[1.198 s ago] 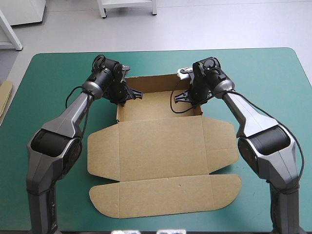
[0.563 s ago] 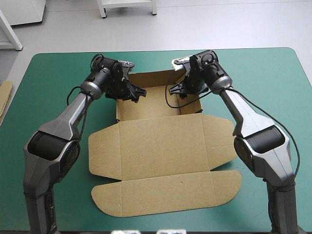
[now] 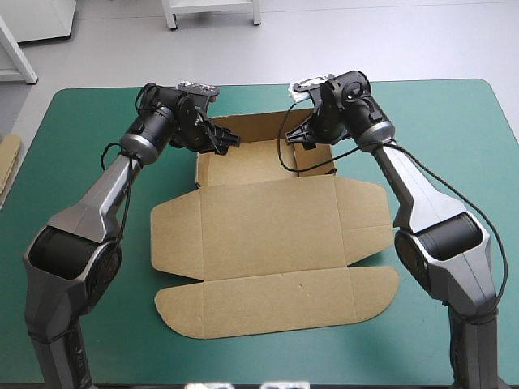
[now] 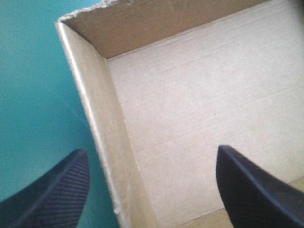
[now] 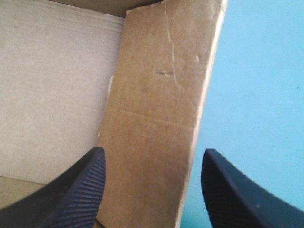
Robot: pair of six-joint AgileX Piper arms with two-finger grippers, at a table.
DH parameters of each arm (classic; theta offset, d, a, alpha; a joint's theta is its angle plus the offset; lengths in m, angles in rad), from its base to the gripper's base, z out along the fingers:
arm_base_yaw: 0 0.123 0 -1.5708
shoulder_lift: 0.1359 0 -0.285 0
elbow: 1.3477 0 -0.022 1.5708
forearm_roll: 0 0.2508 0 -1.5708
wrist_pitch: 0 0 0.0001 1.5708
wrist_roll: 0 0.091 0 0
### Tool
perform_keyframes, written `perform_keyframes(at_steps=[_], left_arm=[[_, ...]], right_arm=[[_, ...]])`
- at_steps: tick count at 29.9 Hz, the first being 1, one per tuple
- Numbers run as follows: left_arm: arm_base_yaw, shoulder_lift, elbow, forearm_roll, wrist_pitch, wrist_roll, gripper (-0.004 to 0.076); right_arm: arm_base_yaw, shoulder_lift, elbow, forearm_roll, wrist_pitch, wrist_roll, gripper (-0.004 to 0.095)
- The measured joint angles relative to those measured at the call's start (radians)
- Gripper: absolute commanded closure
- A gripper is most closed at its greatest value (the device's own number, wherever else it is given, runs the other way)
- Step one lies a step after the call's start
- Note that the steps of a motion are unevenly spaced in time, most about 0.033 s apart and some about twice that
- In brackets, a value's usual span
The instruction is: Fold the box
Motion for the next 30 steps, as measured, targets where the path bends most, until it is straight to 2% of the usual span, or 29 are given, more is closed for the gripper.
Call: perform_keyframes(at_steps=[10,14,18,22,25,30], left_arm=[[0.000,-0.132,0.006,0.050,-0.017,0.043,0.0185],[0.000,-0.214,0.099,0.021,-0.065,0.069,0.0185],[0.000,-0.340,0.302,-0.001,-0.196,0.077,0.0185],[0.000,-0.506,0.563,0.001,-0.370,0.060,0.0185],[0.000,-0.612,0.710,0.001,-0.464,0.053,0.0185],[0.000,-0.748,0.890,0.005,-0.576,0.051,0.0185]], right_arm=[[0.000,-0.110,0.000,-0.004,-0.004,-0.022,0.0379],[0.000,-0.156,0.028,-0.001,-0.012,-0.038,0.0411],[0.000,-0.211,0.115,0.032,-0.065,-0.053,0.0418],[0.000,-0.291,0.249,0.034,-0.171,-0.056,0.0418],[0.000,-0.345,0.342,0.025,-0.247,-0.056,0.0418],[0.000,-0.387,0.481,0.028,-0.304,-0.048,0.0418]])
